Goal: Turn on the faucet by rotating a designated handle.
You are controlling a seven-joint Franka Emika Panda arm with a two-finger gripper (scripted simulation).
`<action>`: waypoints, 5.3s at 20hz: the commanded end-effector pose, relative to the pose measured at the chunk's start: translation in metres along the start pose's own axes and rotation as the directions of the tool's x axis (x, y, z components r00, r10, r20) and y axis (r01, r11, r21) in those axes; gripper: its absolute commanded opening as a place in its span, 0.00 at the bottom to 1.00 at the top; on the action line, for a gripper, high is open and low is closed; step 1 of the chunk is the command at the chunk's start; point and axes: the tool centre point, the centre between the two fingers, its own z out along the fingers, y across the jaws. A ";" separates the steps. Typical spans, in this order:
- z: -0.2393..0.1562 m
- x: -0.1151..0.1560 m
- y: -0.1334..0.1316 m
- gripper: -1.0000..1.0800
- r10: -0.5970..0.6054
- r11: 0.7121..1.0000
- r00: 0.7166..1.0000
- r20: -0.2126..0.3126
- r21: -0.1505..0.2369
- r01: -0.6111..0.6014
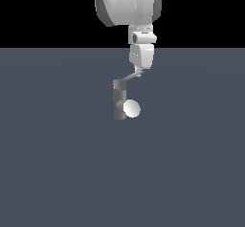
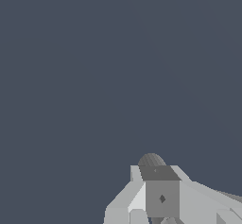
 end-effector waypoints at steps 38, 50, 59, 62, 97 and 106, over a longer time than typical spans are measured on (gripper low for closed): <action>-0.006 -0.012 0.069 0.00 -0.001 1.000 1.000 -0.004 0.024 0.001; 0.000 -0.030 0.103 0.00 0.007 1.000 1.000 -0.004 0.010 -0.007; -0.009 -0.037 0.112 0.00 0.017 0.999 1.000 -0.007 0.031 -0.017; -0.006 -0.053 0.115 0.00 0.016 1.000 1.000 -0.007 0.025 -0.016; -0.007 -0.120 0.068 0.00 0.080 0.997 0.997 -0.012 0.018 -0.080; -0.003 -0.139 0.042 0.00 0.052 0.999 0.999 -0.008 0.011 -0.052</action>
